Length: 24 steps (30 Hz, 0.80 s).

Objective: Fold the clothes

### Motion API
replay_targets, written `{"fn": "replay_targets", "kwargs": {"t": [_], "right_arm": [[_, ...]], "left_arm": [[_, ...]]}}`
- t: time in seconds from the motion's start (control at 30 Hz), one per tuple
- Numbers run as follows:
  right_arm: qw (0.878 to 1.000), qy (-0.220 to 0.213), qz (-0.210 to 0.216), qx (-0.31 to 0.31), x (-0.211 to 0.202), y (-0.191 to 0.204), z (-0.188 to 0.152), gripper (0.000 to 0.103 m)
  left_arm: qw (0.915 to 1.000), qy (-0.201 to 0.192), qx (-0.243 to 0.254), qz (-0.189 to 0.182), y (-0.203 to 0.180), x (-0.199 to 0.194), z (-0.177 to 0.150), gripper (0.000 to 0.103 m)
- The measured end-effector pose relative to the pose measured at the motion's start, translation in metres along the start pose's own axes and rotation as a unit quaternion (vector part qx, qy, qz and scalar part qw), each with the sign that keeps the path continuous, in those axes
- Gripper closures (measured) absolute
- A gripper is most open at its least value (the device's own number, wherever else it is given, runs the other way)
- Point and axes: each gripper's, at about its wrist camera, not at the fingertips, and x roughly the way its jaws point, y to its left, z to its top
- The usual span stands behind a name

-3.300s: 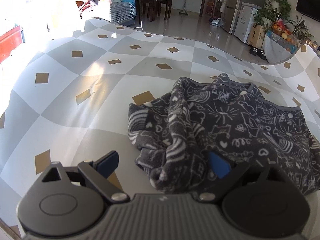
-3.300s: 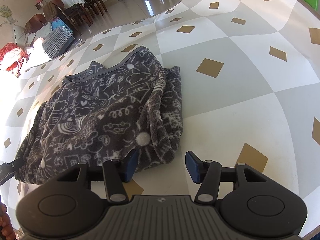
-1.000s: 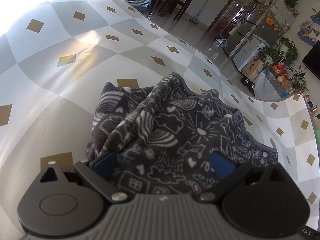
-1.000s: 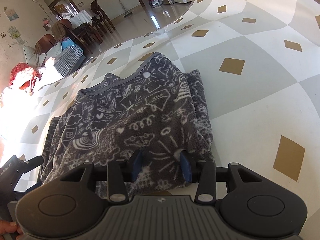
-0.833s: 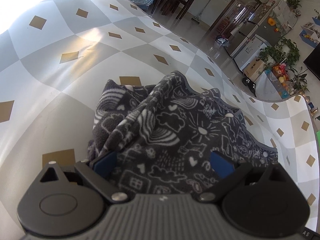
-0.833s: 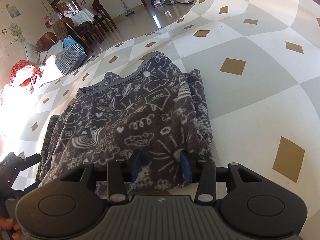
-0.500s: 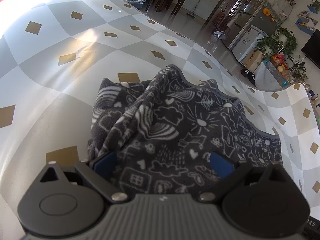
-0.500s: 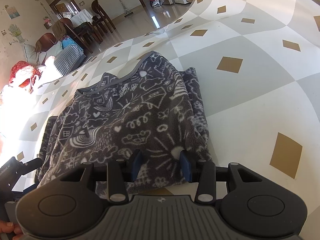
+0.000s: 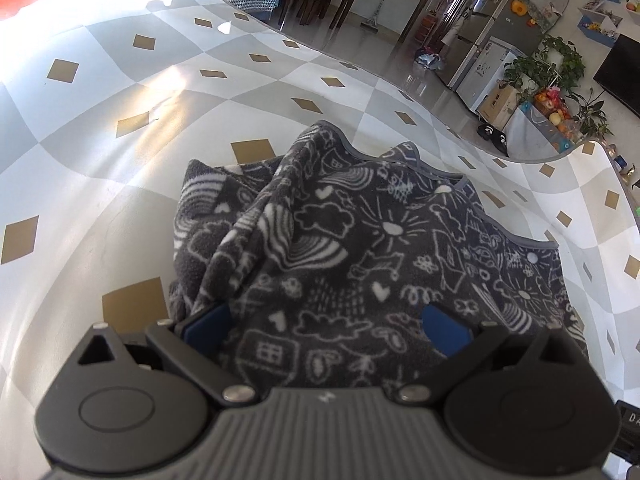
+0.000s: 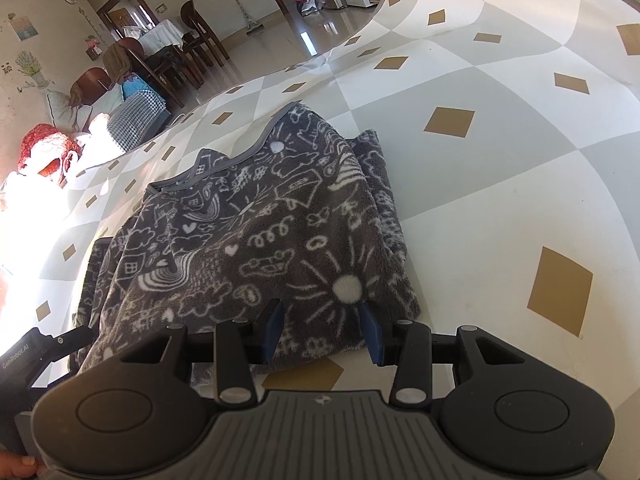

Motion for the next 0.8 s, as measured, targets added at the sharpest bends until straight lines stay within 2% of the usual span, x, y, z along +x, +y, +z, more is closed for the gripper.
{"fn": "replay_targets", "kwargs": {"t": [0.13,0.27,0.6,0.77,0.8], "right_arm": [[0.999,-0.022,-0.007,-0.032,-0.006,0.011,-0.001,0.059],[0.999,-0.033,-0.008,-0.041,-0.006,0.017,-0.001,0.058],[0.994,-0.061,-0.021,-0.083,0.003,0.042,0.006,0.053],[0.993,-0.053,-0.029,-0.106,0.016,0.05,0.002,0.052],[0.992,-0.049,-0.032,-0.115,0.02,0.051,0.0,0.049]], "left_arm": [[0.9999,-0.011,-0.005,0.001,-0.004,-0.004,0.001,0.0],[0.9997,-0.009,0.009,0.02,-0.015,-0.004,0.0,0.0],[0.9958,-0.02,0.08,0.041,-0.046,-0.002,-0.006,0.0],[0.9918,-0.008,0.12,0.043,-0.058,0.007,-0.016,0.0],[0.9902,-0.002,0.131,0.049,-0.06,0.011,-0.019,0.0]]}}
